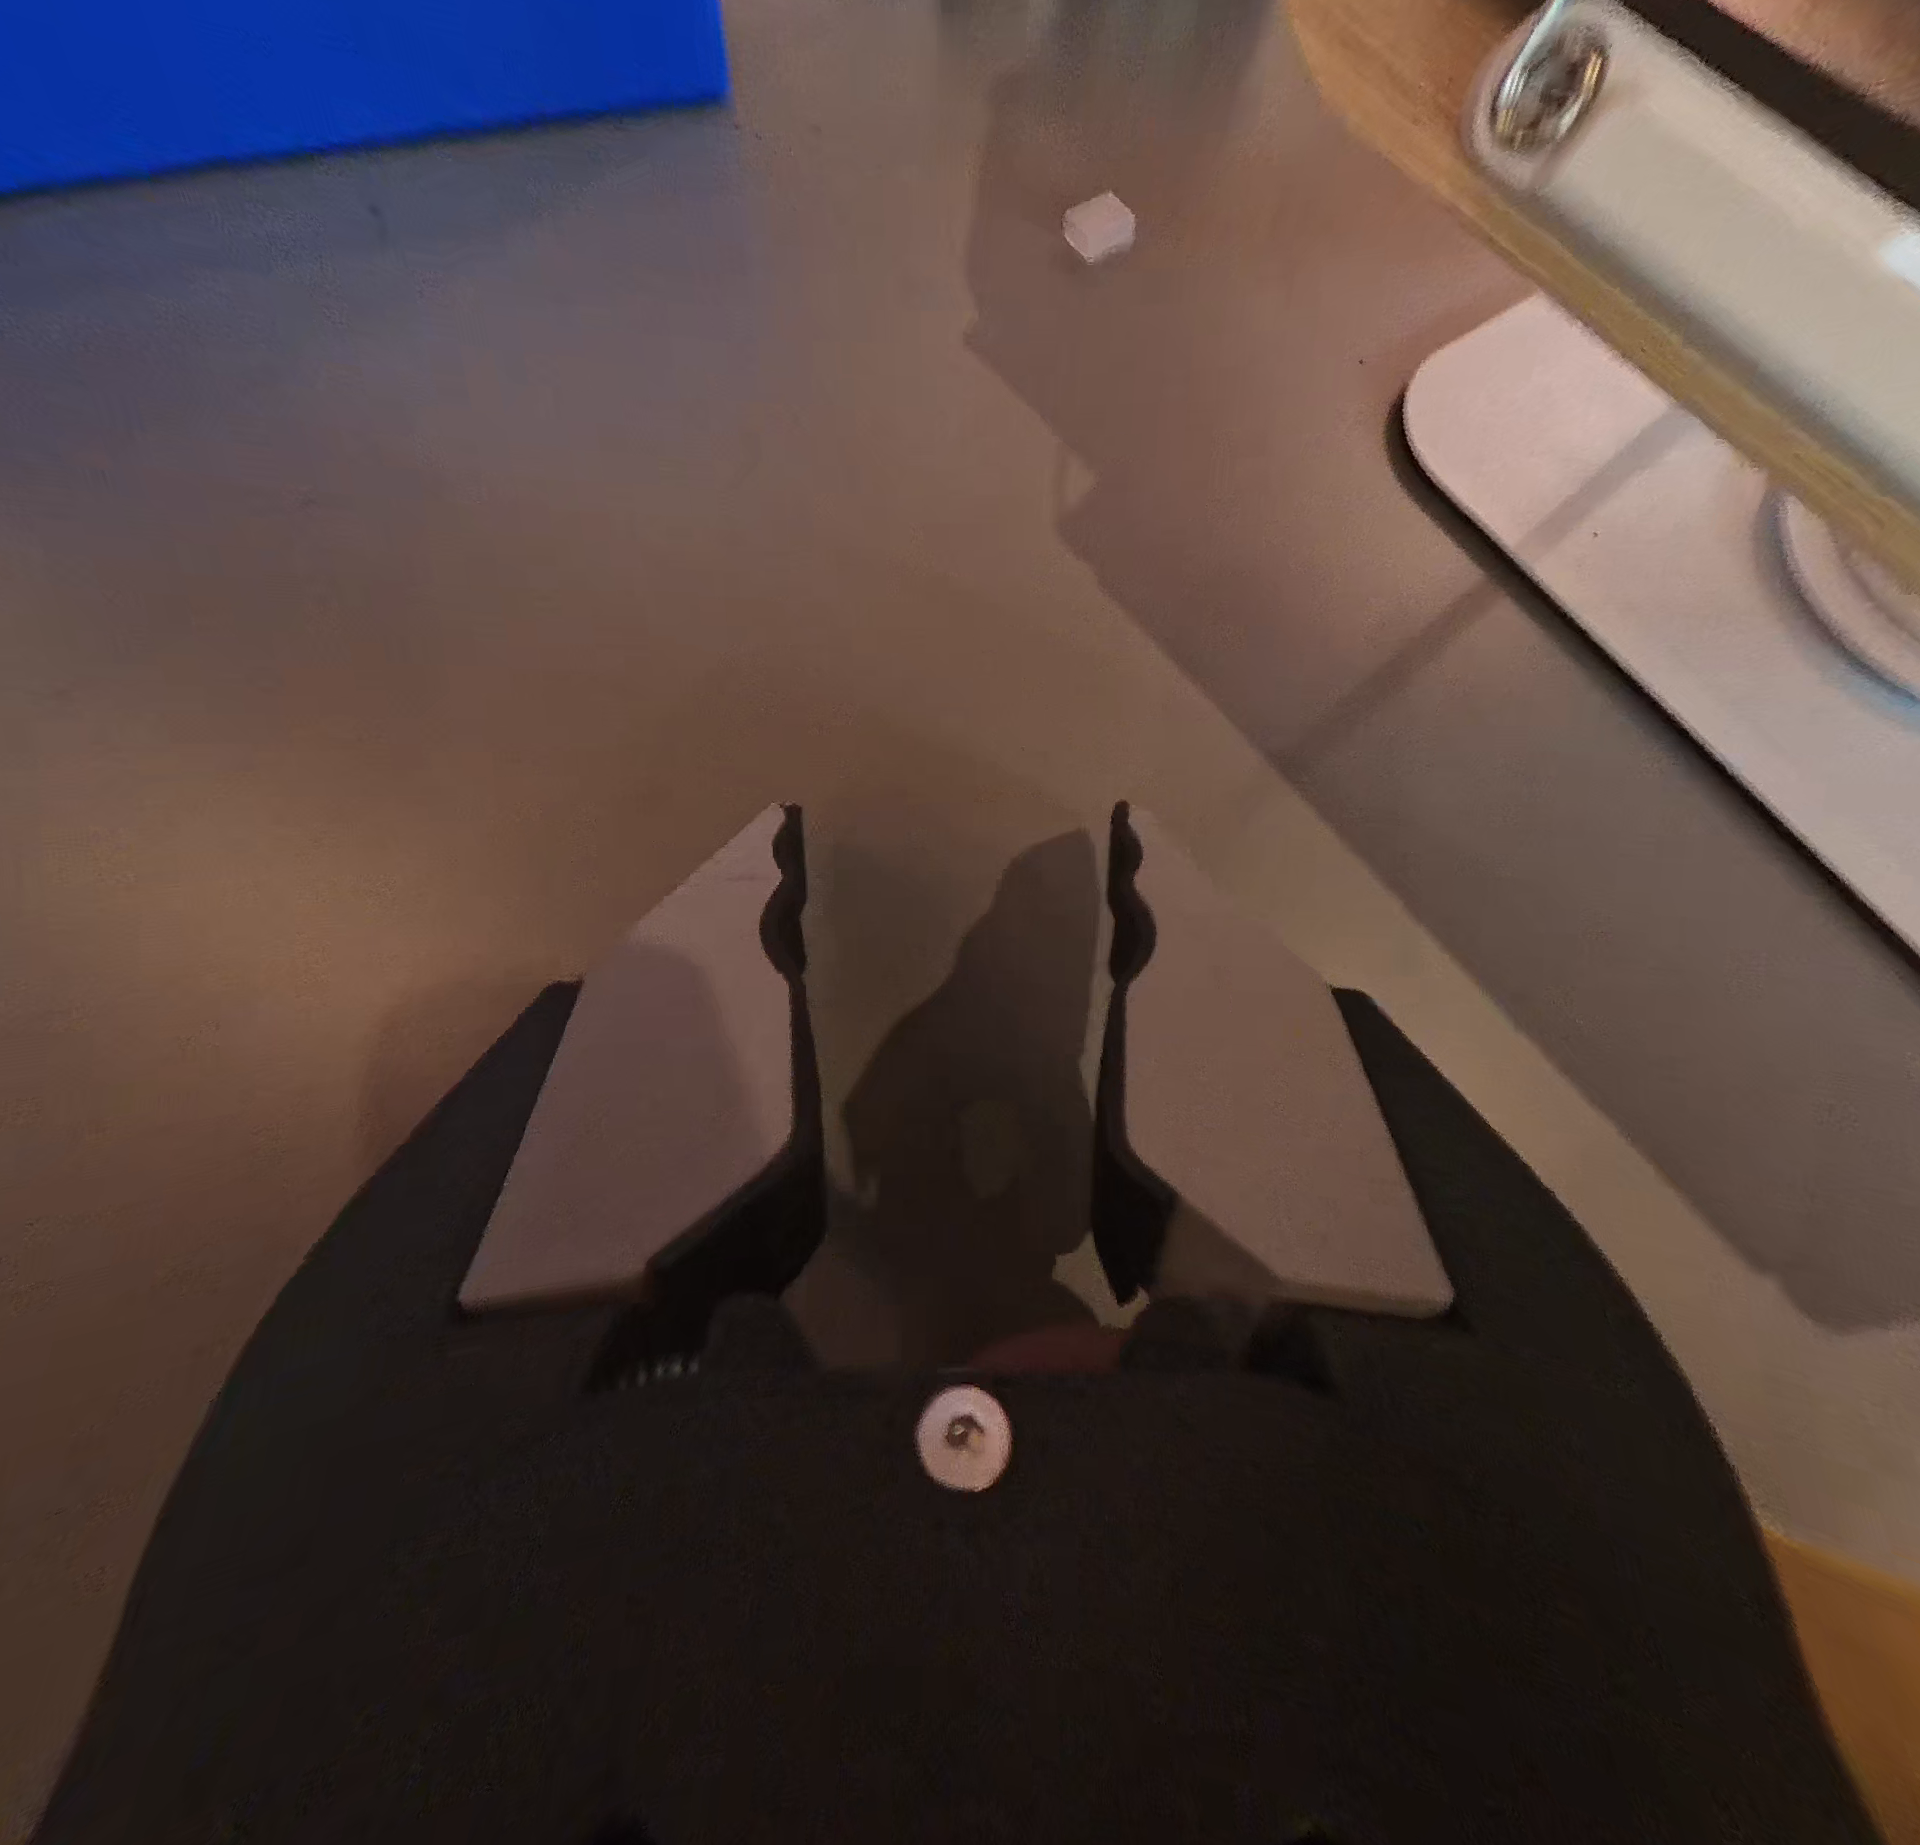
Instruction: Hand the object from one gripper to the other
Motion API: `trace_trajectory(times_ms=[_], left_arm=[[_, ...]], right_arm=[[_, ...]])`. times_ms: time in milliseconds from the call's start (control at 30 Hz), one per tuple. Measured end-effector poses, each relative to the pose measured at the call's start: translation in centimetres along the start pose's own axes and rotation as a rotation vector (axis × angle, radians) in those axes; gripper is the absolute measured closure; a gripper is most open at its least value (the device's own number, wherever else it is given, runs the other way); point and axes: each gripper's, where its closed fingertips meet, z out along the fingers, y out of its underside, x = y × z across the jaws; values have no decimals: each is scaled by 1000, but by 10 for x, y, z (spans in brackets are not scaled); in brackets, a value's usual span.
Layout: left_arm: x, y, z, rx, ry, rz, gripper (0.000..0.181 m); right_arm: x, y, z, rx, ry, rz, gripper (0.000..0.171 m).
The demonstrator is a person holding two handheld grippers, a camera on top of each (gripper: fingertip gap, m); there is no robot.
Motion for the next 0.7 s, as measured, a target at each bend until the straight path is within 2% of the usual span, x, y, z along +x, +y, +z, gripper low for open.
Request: trace_trajectory(times_ms=[33,100,167,267,333,400,533,567,600,700], left_arm=[[21,-35,-8,125,52,-38,156],[74,-86,-17,292,218,-99,156],[123,-118,-13,410,330,-154,156],[184,-134,18,478,392,-189,156],[228,-137,35,527,506,-202,156],[259,-134,50,543,592,-244,157],[296,-129,67,589,745,-316,157],[301,-128,69,596,772,-327,156],[299,-126,74,598,757,-341,157],[307,-122,69,584,871,-354,157]], right_arm=[[-5,-8,-5,49,-37,5,115],[-16,-28,-20,161,-131,31,109],[-23,-52,-44,311,-208,36,104],[-26,-82,-94,551,-287,37,103],[-20,-89,-116,636,-286,41,103],[-15,-85,-120,631,-262,17,102],[-3,-72,-100,533,-160,-29,104],[-4,-71,-96,526,-162,-41,107],[-5,-69,-94,518,-169,-50,119],[-2,-69,-88,511,-142,-56,138]])
